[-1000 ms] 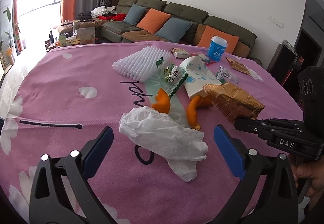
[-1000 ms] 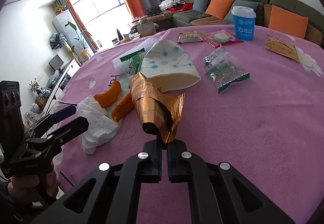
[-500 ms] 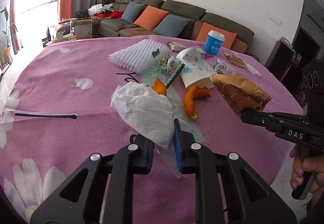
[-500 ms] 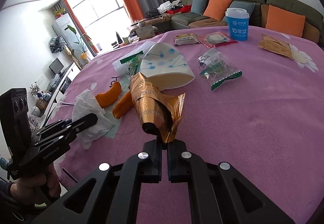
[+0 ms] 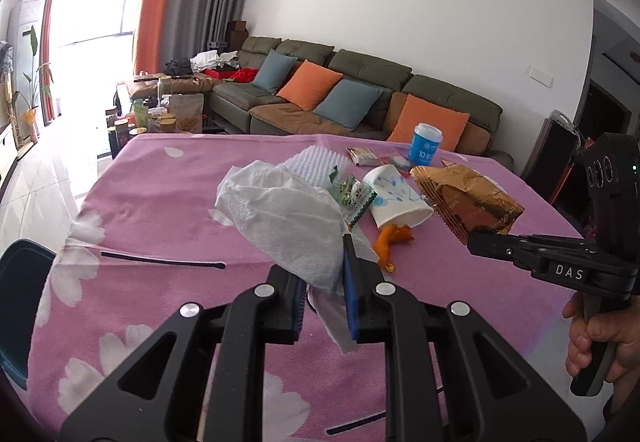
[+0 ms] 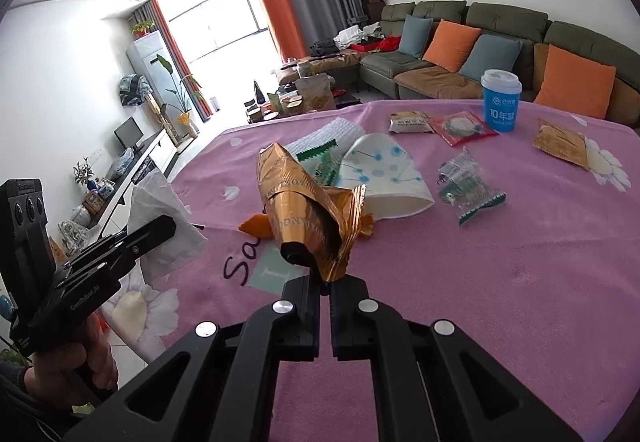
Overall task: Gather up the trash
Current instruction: 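Carry the foil bag and tissue with both tools to the teal bin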
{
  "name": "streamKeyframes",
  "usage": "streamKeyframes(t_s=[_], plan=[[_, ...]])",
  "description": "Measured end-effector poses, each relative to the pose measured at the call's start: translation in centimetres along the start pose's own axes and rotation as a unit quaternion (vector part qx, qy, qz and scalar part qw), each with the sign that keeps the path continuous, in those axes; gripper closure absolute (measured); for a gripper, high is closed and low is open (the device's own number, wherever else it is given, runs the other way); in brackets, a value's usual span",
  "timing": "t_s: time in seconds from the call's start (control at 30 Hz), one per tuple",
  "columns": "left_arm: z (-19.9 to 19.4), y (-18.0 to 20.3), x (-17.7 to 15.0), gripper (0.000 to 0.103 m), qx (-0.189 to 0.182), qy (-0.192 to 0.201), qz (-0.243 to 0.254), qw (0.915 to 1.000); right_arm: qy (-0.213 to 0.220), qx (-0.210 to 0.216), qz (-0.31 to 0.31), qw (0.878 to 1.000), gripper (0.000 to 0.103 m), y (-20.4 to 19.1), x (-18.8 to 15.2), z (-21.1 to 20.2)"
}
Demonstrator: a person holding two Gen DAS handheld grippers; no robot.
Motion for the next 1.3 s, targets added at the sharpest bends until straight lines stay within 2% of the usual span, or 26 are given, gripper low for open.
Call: streamKeyframes(t_s=[0.33, 0.63, 0.97, 1.3], plan=[[-5.4, -5.9, 2.3, 0.087, 0.045, 0.052, -0.033, 0.9970, 0.018, 0.031, -0.050, 0.998, 0.100, -5.6, 3.4, 0.6], [-10.3, -11.4, 3.9, 0.087, 0.094, 0.097, -0.062, 0.9889, 0.026, 0.072, -0.100, 0.992, 0.100, -12.1, 6.2, 2.4], [-15.4, -18.5, 5.0, 0.087, 0.164, 0.132, -0.088, 0.9736, 0.020, 0.137, -0.156, 0.978, 0.100, -20.9, 8.9, 5.4], [-19.2, -25.7, 5.1, 0.086, 0.232, 0.137, -0.103, 0.9574, 0.009, 0.189, -0.217, 0.958, 0.100, -28.6, 11.1, 8.4]])
Point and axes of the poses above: each gripper's, at about its wrist camera, not at the fingertips, and z roughly the way its jaws point, y to its right, x to its top, the point moved 10 cm from there along z, roughly the way its jaws point, and after that the axes turned 13 degrees about -z, right-handed, at the moved point
